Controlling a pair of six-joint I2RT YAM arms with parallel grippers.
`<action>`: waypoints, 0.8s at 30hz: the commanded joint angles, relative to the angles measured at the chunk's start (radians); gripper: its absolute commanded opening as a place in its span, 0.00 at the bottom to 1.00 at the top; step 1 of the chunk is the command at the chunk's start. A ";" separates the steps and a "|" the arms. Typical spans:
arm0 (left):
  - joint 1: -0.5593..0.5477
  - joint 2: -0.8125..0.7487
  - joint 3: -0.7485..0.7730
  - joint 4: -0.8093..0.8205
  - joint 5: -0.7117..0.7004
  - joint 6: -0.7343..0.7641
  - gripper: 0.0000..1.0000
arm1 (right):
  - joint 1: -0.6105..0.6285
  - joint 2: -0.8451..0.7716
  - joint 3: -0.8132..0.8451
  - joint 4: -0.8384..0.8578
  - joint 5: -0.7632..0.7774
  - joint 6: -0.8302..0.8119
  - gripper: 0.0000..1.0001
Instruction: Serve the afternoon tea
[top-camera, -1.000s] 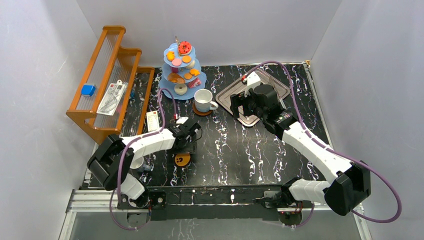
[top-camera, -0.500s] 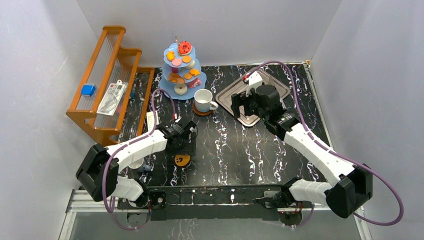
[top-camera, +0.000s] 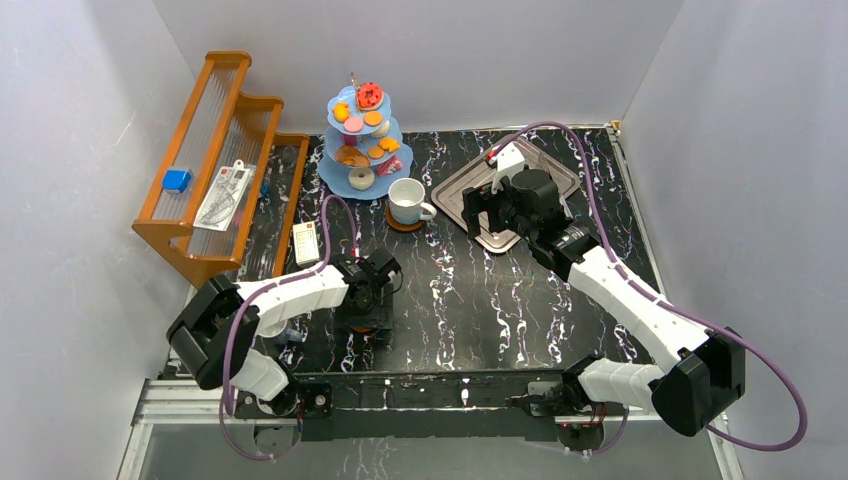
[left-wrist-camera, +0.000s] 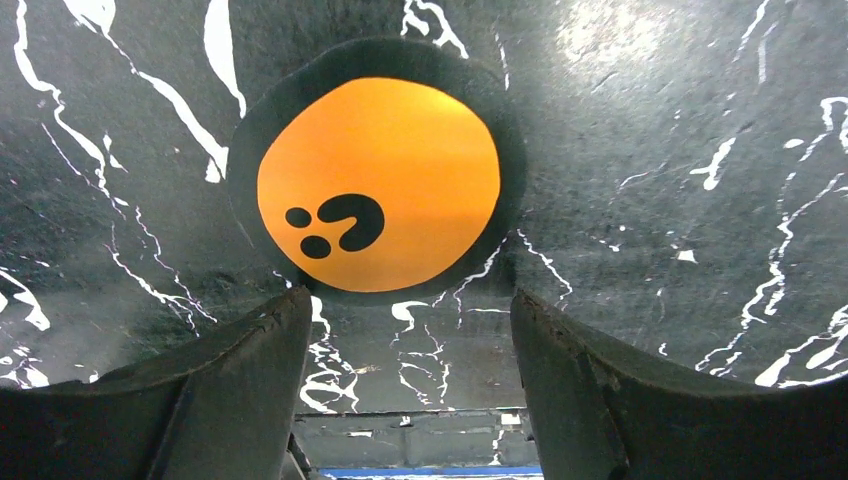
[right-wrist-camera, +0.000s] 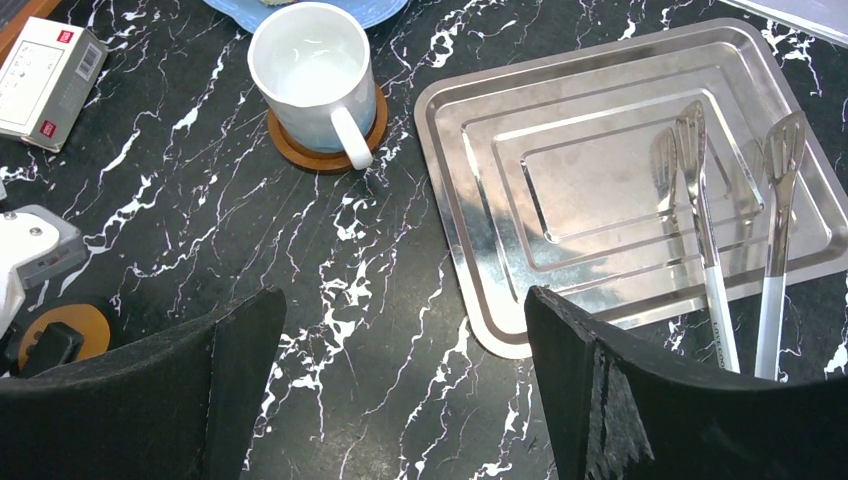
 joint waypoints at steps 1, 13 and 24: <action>-0.023 -0.001 -0.019 -0.011 -0.013 -0.038 0.68 | -0.002 -0.011 0.016 0.034 0.000 0.011 0.99; -0.022 0.026 -0.046 0.062 -0.109 -0.029 0.61 | -0.002 0.002 0.016 0.046 -0.028 0.022 0.99; 0.095 0.100 0.017 0.118 -0.182 0.060 0.58 | -0.003 -0.013 0.003 0.034 -0.044 0.037 0.99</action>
